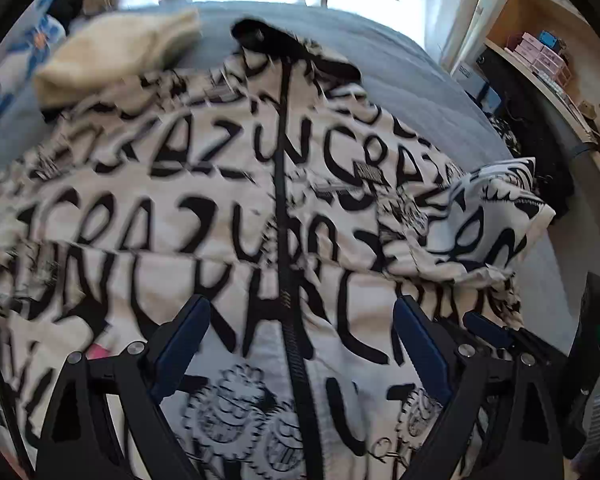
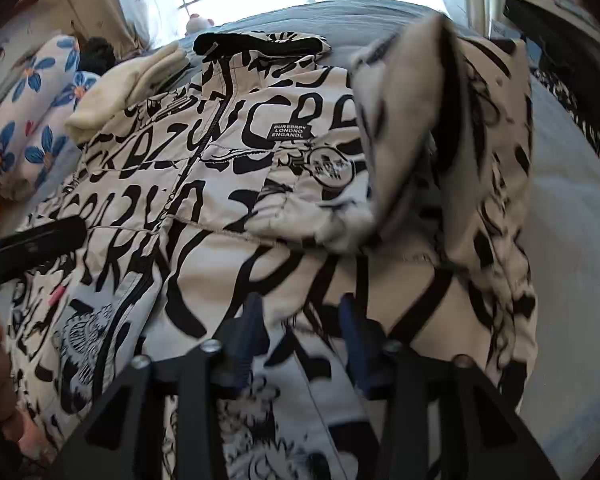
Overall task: Fold large clothes
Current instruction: 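Lift the sleeve with the right gripper and fold it across the jacket body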
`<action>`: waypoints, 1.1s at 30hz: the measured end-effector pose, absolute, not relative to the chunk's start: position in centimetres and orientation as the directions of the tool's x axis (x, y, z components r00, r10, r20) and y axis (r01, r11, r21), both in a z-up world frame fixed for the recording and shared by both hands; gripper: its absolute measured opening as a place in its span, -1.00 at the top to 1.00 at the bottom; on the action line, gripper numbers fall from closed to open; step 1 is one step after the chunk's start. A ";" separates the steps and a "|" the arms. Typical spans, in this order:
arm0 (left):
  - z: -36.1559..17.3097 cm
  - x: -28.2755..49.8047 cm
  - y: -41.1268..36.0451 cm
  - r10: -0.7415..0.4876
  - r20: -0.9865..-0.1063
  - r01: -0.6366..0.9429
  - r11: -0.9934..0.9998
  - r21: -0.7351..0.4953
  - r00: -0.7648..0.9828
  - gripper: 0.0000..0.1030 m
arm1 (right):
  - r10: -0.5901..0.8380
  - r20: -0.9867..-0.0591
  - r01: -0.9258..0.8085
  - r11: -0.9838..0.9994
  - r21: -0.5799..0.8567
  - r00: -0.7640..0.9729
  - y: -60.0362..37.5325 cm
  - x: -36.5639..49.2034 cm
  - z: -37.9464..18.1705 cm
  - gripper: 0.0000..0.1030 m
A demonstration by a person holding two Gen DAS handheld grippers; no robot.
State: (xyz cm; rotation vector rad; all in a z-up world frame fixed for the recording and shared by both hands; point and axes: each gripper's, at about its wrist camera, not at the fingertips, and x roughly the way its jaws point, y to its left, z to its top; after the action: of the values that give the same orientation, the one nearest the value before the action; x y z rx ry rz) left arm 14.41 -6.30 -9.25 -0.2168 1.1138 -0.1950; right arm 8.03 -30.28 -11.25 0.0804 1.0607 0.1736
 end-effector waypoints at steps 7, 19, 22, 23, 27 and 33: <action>-11.1 15.5 -9.8 -0.411 -0.845 0.128 0.911 -0.391 0.343 -0.79 | 0.191 -0.831 0.002 0.974 0.225 0.522 -35.1 4.5 -10.0 -0.10; -18.2 20.4 -12.2 -0.744 -0.639 -0.099 0.633 -0.768 0.196 -0.77 | 0.194 -0.829 0.073 0.960 0.271 0.525 -37.2 4.0 -11.1 -0.10; -18.6 21.2 -12.5 -0.763 -0.610 -0.113 0.600 -0.792 0.215 -0.77 | 0.195 -0.836 0.072 0.961 0.268 0.513 -37.0 4.1 -11.8 -0.10; -18.7 21.4 -12.6 -0.763 -0.607 -0.123 0.596 -0.793 0.220 -0.77 | 0.195 -0.838 0.071 0.961 0.267 0.509 -37.0 4.1 -12.1 -0.10; -19.1 22.2 -13.2 -0.747 -0.623 -0.157 0.603 -0.782 0.233 -0.76 | 0.184 -0.839 0.064 0.966 0.251 0.513 -36.7 4.0 -12.3 -0.10; -18.6 22.9 -14.7 -0.650 -0.738 -0.158 0.722 -0.674 0.179 0.53 | 0.180 -0.840 0.065 0.967 0.247 0.511 -36.8 3.7 -12.8 -0.10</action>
State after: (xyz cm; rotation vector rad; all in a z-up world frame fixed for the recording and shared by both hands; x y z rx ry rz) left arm 22.94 -14.67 -18.59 -0.7331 1.3746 -0.3956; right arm 3.73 -36.76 -12.77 0.2605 1.0351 0.0705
